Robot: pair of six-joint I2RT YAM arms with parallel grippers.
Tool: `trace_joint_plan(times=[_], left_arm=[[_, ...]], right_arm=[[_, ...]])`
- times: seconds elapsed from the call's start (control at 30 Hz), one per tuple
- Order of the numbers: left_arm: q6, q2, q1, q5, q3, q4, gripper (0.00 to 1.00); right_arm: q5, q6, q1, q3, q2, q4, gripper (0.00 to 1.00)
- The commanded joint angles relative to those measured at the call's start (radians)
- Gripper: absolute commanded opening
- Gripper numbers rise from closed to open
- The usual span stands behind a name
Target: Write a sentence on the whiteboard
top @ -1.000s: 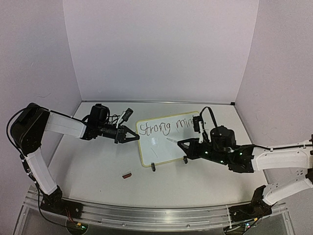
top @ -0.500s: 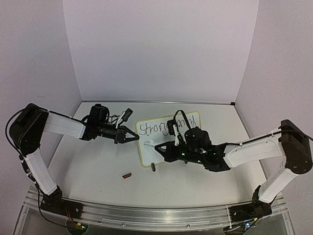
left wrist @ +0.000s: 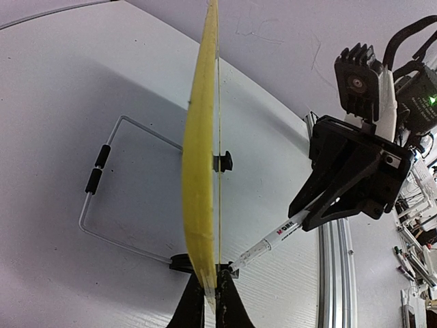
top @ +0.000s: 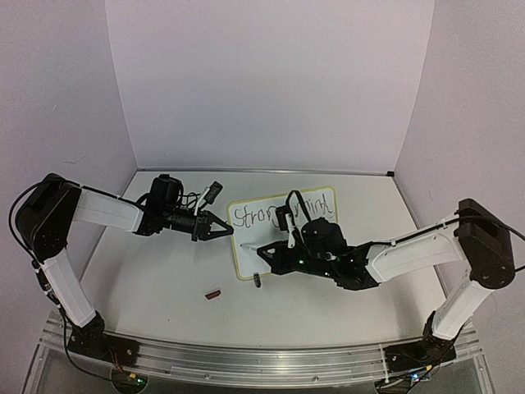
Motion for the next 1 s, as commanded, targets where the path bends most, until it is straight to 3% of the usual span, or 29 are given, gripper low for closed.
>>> trace_joint_plan(times=[0.0, 0.57, 0.97], left_arm=[[0.043, -0.017, -0.007, -0.036, -0.021, -0.044, 0.00], [0.044, -0.016, -0.007, -0.036, -0.019, -0.048, 0.00], [0.044, -0.019, -0.007, -0.035, -0.019, -0.048, 0.00]], right_arm=[[0.063, 0.012, 0.005, 0.023, 0.010, 0.028, 0.00], [0.055, -0.002, 0.017, 0.059, 0.046, -0.043, 0.00], [0.139, 0.008, 0.038, 0.009, -0.011, -0.084, 0.00]])
